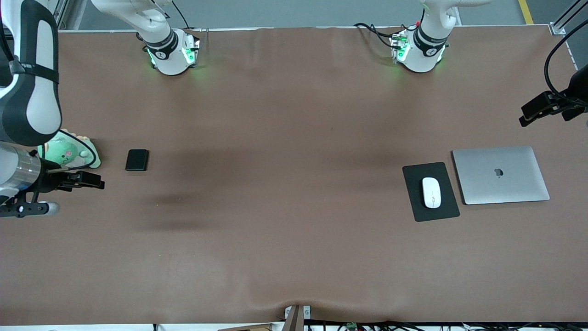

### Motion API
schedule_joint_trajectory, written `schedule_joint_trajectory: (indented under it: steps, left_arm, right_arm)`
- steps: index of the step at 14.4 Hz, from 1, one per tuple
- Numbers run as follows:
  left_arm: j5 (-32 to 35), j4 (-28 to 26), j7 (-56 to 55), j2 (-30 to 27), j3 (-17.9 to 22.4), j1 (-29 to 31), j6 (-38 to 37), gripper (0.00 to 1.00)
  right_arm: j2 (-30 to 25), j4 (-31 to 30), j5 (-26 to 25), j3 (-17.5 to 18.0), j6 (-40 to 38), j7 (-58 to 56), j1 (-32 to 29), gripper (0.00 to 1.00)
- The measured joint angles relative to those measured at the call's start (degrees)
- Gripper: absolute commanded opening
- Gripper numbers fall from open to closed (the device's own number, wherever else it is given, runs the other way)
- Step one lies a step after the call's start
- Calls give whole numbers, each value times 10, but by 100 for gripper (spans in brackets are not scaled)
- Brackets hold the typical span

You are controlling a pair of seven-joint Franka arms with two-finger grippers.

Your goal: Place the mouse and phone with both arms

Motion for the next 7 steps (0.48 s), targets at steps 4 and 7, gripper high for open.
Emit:
schedule_joint_trajectory:
  steps: [4,7]
  left_arm:
    - [0,0,0,0,0,0,0,100]
    - [0,0,0,0,-2,-1,0,100]
  right_arm:
    - [3,39,0,-2,1,0,-8,100]
    - [2,79,0,-3,-29,0,-17,100]
